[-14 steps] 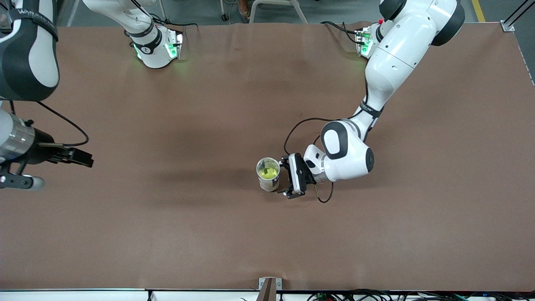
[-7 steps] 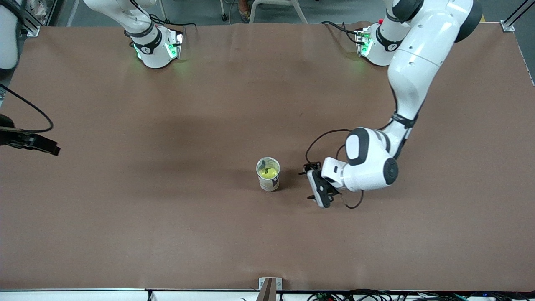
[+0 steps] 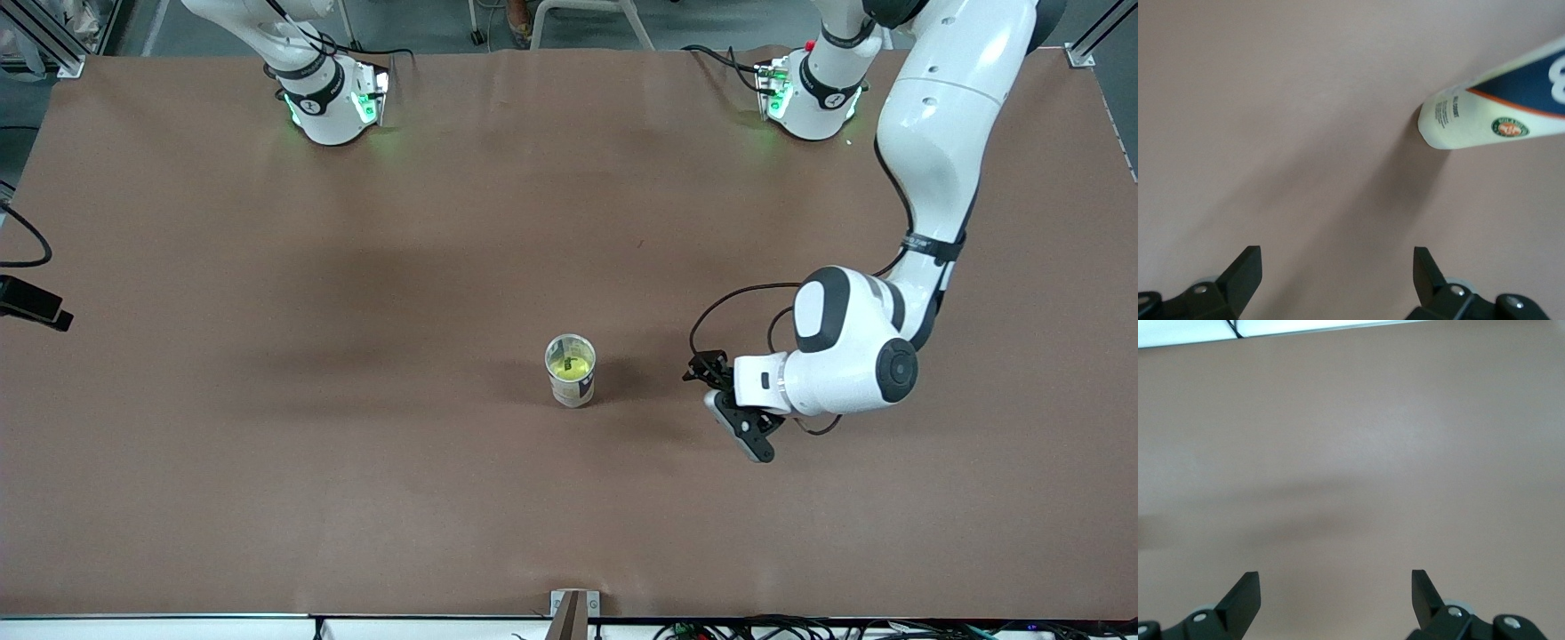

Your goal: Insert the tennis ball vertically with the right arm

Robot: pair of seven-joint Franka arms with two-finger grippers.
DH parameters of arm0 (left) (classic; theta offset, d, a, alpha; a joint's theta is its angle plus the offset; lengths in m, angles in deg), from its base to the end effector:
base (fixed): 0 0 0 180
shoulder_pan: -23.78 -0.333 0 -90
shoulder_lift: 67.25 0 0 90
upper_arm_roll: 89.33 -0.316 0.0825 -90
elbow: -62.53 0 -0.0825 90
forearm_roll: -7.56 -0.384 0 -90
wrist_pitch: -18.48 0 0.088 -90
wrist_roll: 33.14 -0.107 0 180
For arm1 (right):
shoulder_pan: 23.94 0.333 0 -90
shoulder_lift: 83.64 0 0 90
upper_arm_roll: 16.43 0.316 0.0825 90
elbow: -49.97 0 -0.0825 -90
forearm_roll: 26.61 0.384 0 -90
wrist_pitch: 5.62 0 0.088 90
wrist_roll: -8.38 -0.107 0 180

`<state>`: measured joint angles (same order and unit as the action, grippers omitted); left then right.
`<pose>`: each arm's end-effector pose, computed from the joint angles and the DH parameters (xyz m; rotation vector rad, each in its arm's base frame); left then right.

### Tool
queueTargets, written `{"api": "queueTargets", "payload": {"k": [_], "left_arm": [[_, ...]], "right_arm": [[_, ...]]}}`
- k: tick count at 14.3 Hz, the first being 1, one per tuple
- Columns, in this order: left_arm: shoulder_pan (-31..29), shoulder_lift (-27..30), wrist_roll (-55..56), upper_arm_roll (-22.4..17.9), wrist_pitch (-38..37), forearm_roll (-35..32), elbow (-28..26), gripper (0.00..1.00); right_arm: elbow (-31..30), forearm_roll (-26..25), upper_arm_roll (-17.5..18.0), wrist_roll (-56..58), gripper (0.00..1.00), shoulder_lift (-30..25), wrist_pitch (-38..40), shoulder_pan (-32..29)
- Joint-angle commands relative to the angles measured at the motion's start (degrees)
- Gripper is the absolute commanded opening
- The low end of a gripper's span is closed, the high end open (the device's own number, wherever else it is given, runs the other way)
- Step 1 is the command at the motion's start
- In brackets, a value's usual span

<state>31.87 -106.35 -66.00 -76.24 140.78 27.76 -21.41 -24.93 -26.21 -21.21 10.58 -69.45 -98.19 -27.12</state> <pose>0.6758 -0.2460 0.2919 2.5381 -0.9285 0.0580 0.6292 -0.0800 0.6067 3.1177 -0.1521 0.0939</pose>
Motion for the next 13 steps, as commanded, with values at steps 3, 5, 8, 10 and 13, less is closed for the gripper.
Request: {"api": "queueTargets", "payload": {"k": [3, 5, 8, 10, 13], "left_arm": [[0.35, 5.78, 17.01, -2.88, -6.36, -4.2, -0.43, 1.0], [0.27, 7.1, 23.43, -3.42, -8.56, -6.47, 0.53, 1.0], [0.44, 10.0, 35.11, -3.25, -11.46, -15.42, 1.41, 1.0], [0.18, 12.11, 40.05, -3.24, -12.43, -18.34, 1.41, 1.0], [-0.61, 15.62, 40.25, -5.35, -15.33, -21.84, 1.41, 1.0]], "right_arm": [[-8.51, 0.04, 3.29, -0.44, 1.0, -6.98, -1.57, -2.27], [-9.56, 0.04, 3.2, -0.01, 1.0, -8.29, -0.6, -2.27], [-19.46, 0.04, 3.29, 0.0, 1.0, -14.87, -5.41, -2.18], [-22.13, 0.04, 3.29, -0.09, 1.0, -17.0, -5.7, -2.27], [-22.05, -0.05, 3.37, 0.17, 1.0, -17.62, -5.08, -2.18]]}}
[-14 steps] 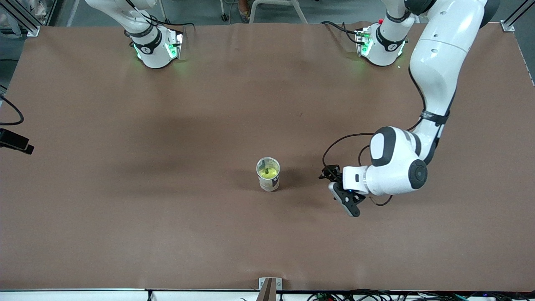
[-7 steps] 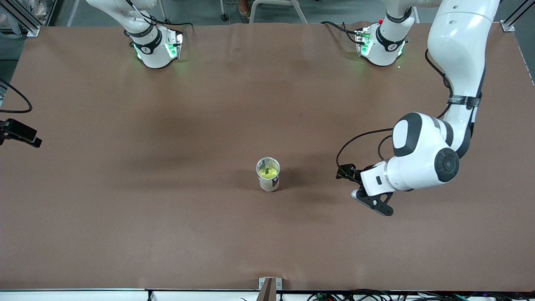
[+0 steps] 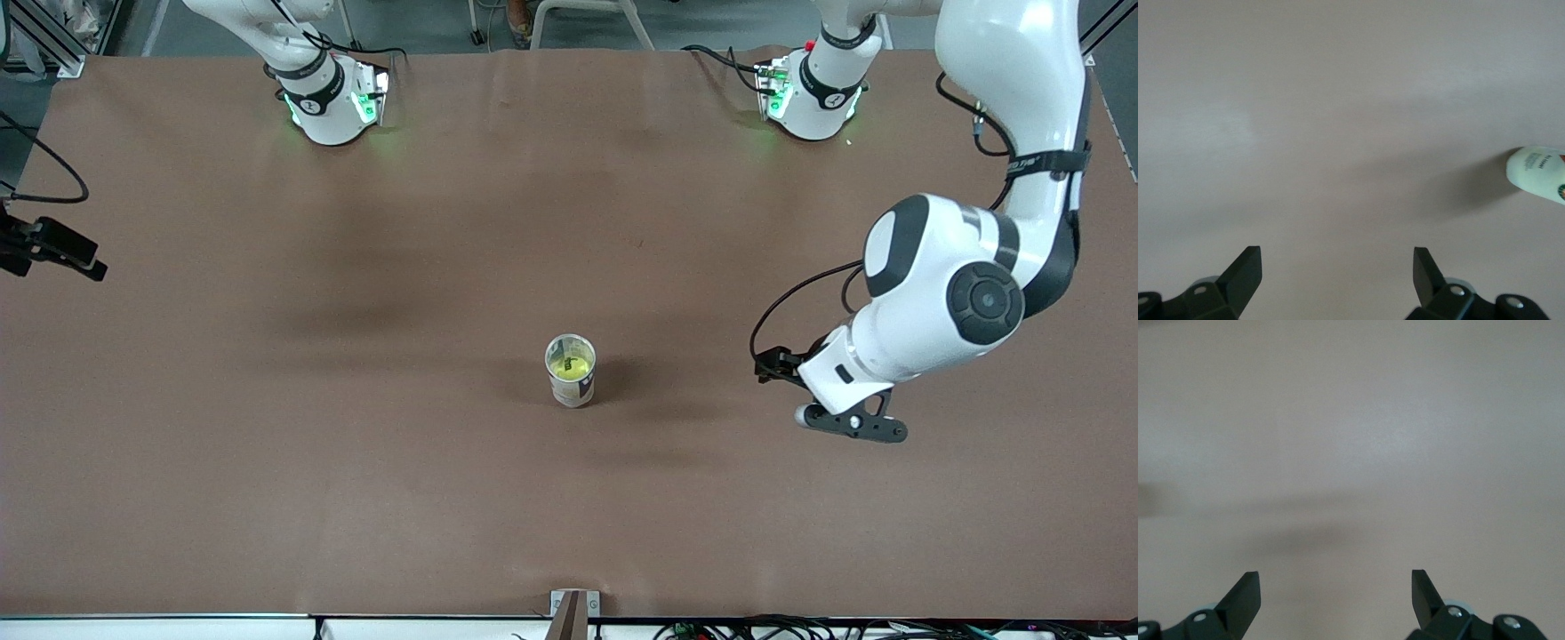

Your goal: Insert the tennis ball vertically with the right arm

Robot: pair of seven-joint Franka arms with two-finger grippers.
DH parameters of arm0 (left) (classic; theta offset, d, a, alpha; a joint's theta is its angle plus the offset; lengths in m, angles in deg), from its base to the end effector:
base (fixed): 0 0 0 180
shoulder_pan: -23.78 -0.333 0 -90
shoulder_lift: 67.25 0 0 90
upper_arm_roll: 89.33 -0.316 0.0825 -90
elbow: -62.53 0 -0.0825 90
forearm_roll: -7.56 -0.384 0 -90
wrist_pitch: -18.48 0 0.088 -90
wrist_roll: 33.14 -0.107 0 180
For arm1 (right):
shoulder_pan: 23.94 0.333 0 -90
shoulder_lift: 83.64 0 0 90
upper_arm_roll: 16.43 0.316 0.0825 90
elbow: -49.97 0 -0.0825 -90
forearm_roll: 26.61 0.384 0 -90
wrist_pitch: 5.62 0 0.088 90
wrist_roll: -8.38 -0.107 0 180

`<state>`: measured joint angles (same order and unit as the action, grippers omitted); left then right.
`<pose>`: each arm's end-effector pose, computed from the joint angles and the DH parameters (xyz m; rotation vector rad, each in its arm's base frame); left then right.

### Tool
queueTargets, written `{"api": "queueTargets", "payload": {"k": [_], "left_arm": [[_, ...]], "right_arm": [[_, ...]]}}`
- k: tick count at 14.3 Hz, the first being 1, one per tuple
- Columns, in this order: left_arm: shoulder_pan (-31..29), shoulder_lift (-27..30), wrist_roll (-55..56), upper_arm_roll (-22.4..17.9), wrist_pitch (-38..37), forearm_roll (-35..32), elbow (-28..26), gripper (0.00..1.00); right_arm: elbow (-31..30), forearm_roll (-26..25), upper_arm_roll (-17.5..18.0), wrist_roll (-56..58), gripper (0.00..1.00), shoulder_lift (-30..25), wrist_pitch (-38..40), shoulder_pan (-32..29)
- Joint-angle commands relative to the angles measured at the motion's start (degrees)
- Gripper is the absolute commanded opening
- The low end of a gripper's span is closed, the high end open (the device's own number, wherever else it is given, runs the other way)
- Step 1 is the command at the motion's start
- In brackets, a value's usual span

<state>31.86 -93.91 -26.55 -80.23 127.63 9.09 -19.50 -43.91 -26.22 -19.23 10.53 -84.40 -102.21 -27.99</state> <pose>0.6678 -0.1891 0.4306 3.0350 -0.2420 -0.0099 0.5566 -0.0664 0.6101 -3.1348 0.1296 -0.0956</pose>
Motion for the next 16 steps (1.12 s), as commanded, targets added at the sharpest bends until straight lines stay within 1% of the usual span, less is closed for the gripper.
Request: {"api": "queueTargets", "payload": {"k": [1, 2, 4, 6, 8, 12, 14, 16], "left_arm": [[-0.87, 4.85, 0.88, -1.37, -3.41, -5.98, -0.49, 1.0], [-1.91, 6.78, 0.88, -1.28, -4.55, -7.49, -0.49, 1.0], [-4.55, 10.21, 0.44, -1.1, -7.79, -7.51, -0.49, 1.0], [-5.26, 13.2, -0.26, -1.19, -9.39, -7.94, -0.32, 1.0], [-7.28, 16.28, -3.77, -1.1, -11.49, -7.51, 0.47, 1.0], [-8.43, 20.32, -3.34, -1.1, -17.73, -7.16, 0.83, 1.0], [-9.04, 21.56, -3.16, -1.1, -23.69, -4.19, 0.83, 1.0], [-9.49, 23.66, -2.9, -1.19, -24.95, -2.76, -0.04, 1.0]], "right_arm": [[-3.07, -0.3, 1.48, 0.22, 1.0, -2.66, -0.8, -1.32], [-3.07, -0.22, 1.39, 0.05, 1.0, -2.49, -0.53, -1.49], [-2.98, -0.22, 1.48, -0.31, 1.0, -2.4, 1.13, -1.32], [-2.63, -0.22, 1.48, 0.13, 1.0, -2.14, 1.4, -1.23], [-2.63, -0.22, 1.48, 0.04, 1.0, -2.14, 1.06, -1.23], [-1.13, -0.22, 1.48, -0.13, 1.0, -1.61, -0.26, -0.7], [-1.04, -0.22, 1.48, -0.31, 1.0, -1.35, -0.88, -0.61], [-0.96, -0.39, 1.48, -0.13, 1.0, -1.35, -1.06, -0.61]]}}
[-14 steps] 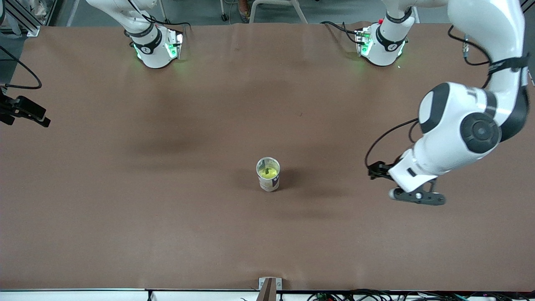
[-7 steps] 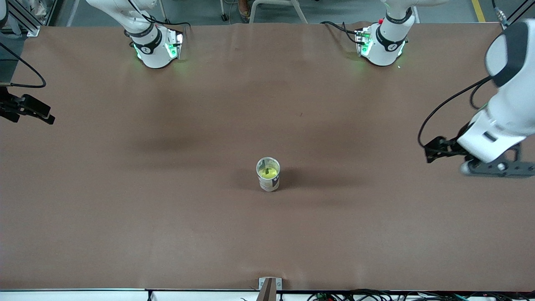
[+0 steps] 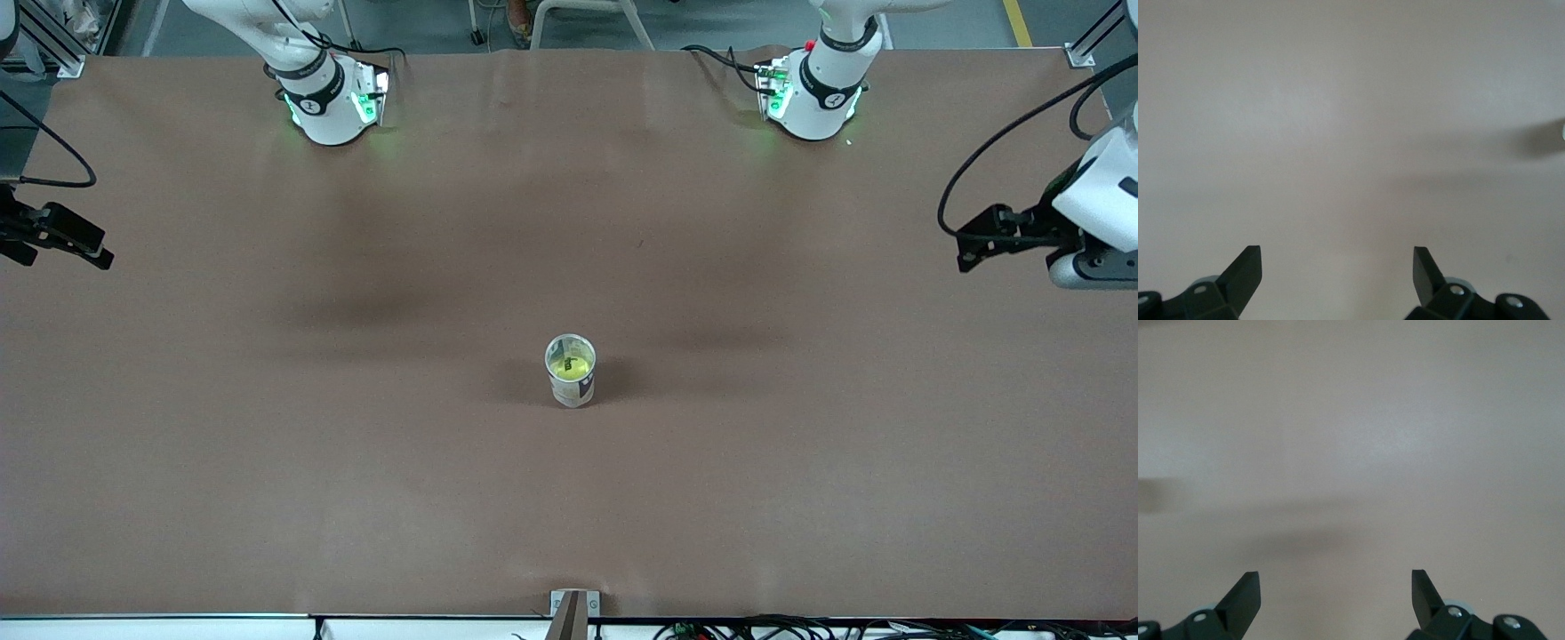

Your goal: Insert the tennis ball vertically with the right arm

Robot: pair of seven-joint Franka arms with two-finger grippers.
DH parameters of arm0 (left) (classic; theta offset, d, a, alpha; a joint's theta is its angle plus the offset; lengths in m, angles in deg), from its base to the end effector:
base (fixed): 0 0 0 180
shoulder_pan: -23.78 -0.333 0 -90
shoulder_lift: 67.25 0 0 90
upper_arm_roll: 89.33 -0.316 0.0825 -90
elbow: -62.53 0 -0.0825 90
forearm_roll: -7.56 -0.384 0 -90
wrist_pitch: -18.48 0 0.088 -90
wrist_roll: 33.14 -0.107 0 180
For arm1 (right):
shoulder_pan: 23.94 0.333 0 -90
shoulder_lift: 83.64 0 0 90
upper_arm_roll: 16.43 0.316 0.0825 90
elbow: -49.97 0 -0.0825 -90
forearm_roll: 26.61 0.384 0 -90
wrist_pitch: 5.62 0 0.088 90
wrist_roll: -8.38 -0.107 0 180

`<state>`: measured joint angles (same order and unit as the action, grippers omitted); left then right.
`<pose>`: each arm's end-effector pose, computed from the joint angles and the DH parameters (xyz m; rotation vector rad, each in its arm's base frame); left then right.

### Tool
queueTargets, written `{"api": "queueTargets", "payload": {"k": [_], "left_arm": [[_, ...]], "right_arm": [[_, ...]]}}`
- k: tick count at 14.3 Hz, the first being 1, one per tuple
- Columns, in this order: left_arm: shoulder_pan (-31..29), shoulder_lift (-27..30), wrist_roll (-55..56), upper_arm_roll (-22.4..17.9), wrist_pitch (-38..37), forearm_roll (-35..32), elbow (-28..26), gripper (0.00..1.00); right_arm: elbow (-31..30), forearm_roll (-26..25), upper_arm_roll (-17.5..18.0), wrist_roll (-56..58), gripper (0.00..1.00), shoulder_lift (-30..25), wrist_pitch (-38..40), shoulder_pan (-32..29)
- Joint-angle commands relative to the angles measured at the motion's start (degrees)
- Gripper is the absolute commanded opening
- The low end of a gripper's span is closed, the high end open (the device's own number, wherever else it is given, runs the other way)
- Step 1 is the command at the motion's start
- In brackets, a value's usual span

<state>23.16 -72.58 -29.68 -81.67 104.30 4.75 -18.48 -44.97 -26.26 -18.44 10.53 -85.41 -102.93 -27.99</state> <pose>0.5730 -0.0610 0.6395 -3.1031 0.0909 0.0076 0.5531 -0.0584 0.6122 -3.1357 0.1079 -0.1139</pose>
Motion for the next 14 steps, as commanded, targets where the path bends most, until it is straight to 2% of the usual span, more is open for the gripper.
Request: {"api": "queueTargets", "payload": {"k": [1, 7, 14], "left_arm": [[-0.6, 3.3, 0.24, 0.17, -1.62, 1.58, -2.38, 1.0], [1.32, 12.52, 0.76, 0.17, 3.12, 1.84, -14.51, 1.0], [0.01, 12.72, 0.33, 0.16, 3.48, 3.6, -14.7, 1.0]], "right_arm": [[0.19, -0.26, 0.69, -0.13, 1.0, -0.34, -0.35, -0.61], [0.1, -0.26, 0.69, 0.05, 1.0, -0.34, 0.36, -0.7], [-1.91, -1.14, 0.6, -0.13, 1.0, -0.52, -3.06, -0.61]]}}
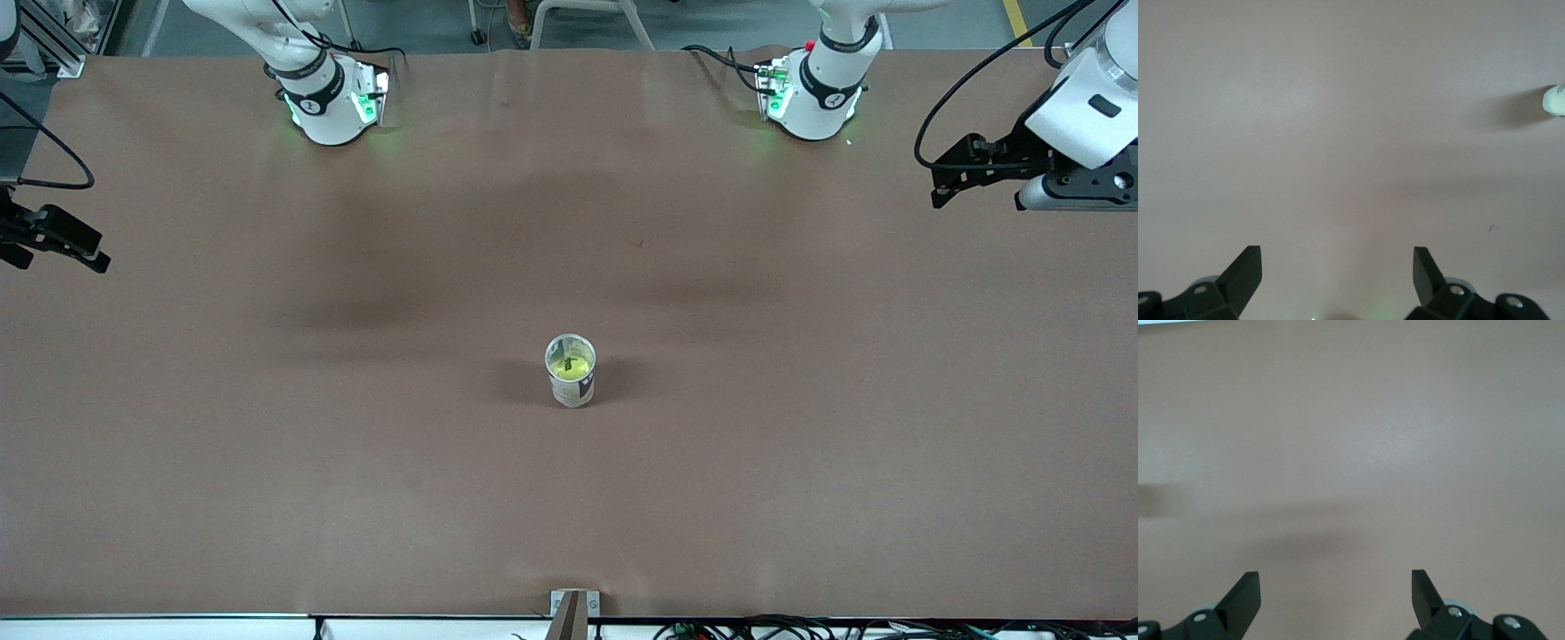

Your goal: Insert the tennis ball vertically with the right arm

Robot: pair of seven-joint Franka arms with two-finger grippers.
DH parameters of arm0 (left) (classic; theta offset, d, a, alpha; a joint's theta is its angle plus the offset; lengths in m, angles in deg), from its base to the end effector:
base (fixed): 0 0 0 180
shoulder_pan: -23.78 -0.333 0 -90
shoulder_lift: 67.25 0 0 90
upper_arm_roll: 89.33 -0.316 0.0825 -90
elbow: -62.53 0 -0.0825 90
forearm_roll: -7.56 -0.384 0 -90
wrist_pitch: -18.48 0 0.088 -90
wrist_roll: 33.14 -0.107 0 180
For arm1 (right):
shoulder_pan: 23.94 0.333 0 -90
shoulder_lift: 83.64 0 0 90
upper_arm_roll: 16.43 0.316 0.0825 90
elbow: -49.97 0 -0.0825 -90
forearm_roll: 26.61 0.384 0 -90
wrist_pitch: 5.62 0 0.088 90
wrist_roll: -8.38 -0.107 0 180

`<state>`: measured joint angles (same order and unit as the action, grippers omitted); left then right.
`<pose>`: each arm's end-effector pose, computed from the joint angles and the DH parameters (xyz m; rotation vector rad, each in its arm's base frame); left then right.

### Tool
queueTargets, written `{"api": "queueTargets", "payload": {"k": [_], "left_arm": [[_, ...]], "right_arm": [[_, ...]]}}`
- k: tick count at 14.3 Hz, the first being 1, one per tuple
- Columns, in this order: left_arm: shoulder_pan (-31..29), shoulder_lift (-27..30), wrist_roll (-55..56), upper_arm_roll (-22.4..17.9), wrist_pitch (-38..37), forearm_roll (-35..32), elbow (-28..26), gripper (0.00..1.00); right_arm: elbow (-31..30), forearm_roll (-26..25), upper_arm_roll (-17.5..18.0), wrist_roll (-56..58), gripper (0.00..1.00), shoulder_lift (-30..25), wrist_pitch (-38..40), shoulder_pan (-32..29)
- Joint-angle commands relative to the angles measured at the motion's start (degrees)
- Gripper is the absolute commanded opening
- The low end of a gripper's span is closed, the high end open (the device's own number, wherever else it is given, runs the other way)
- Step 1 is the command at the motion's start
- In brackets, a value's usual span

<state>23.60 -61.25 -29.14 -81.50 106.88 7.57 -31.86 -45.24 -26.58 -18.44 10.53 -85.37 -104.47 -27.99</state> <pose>0.5137 -0.0731 0.6416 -3.1260 0.0984 -0.0010 0.5557 -0.0592 0.6121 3.1312 -0.1070 0.1467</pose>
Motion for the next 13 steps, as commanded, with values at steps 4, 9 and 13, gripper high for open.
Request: {"api": "queueTargets", "payload": {"k": [4, 9, 13], "left_arm": [[-0.42, -0.28, 0.04, 0.0, 1.51, 0.78, -0.36, 1.0], [-0.42, -0.81, 0.13, 0.09, 1.51, 0.69, -0.09, 1.0], [-0.43, -1.61, -0.05, 0.0, 1.69, 0.6, 1.58, 1.0]], "right_arm": [[-3.48, -0.82, 0.6, -0.4, 1.0, -1.08, -1.97, -0.79], [-4.72, -0.82, 0.69, -0.22, 1.0, -2.14, -2.94, -0.44], [-4.2, -0.82, 0.78, 0.22, 1.0, -2.05, -2.41, 0.44]]}}
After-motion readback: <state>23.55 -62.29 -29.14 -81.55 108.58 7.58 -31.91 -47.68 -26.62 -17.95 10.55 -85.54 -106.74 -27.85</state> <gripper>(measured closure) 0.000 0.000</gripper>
